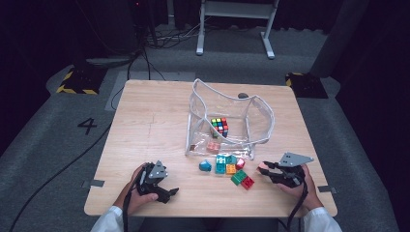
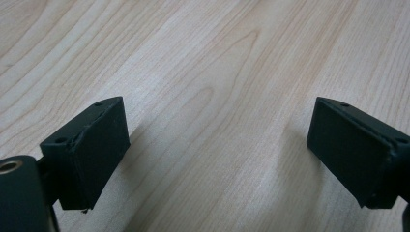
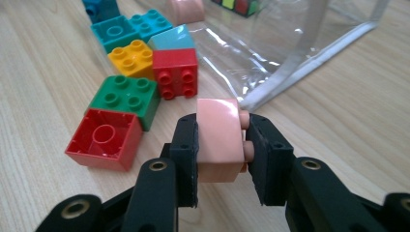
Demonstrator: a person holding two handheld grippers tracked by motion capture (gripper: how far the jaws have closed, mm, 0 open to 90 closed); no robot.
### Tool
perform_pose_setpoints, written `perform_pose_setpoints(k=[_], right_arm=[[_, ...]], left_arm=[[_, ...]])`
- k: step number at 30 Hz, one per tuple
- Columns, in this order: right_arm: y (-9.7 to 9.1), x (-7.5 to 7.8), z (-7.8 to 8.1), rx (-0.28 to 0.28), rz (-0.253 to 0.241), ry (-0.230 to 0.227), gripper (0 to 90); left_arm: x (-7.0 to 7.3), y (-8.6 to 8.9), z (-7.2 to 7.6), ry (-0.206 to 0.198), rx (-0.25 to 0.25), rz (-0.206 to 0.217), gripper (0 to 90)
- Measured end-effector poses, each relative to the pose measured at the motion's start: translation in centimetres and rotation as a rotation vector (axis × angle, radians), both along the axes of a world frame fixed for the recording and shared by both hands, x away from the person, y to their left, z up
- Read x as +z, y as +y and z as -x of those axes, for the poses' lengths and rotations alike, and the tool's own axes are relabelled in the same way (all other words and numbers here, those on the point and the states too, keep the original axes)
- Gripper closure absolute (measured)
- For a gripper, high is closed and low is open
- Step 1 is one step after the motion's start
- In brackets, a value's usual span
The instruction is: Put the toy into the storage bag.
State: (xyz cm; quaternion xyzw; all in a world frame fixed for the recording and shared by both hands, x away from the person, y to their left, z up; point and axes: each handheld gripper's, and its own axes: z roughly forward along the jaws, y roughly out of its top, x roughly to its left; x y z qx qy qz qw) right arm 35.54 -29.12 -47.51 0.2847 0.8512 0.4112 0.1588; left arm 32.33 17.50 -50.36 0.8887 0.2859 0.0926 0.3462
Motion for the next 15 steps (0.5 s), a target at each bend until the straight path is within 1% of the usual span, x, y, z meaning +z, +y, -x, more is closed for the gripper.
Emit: perform_pose_setpoints(k=[1,2,5,9,10,13,15], right_arm=[[-0.2,0.1,0.0,-0.009,-0.011,-0.001,66.6],[-0.4,0.3,-0.1,-0.010,-0.016,-0.011,66.6],[-1.0,0.8,-0.2,-0.031,-0.025,-0.027,66.6],[-1.9,2.1,-0.4,-0.044,-0.034,-0.058,66.6],[-2.3,2.8,-0.6,-0.053,-0.043,-0.071,66.6],[-3.1,4.3,-1.0,-0.072,-0.063,-0.097,66.6],[-3.7,5.6,-1.3,-0.082,-0.080,-0.111,66.6]], left_arm=[[0.0,0.0,0.0,-0.001,0.000,0.000,7.9],[0.0,0.0,0.0,0.000,0.000,0.000,7.9],[0.0,0.0,0.0,-0.001,0.000,0.001,7.9],[0.0,0.0,0.0,-0.001,0.000,0.001,7.9],[0.0,0.0,0.0,-0.001,0.000,0.001,7.9],[0.0,0.0,0.0,0.000,0.000,0.000,7.9],[0.0,0.0,0.0,0.000,0.000,0.000,7.9]])
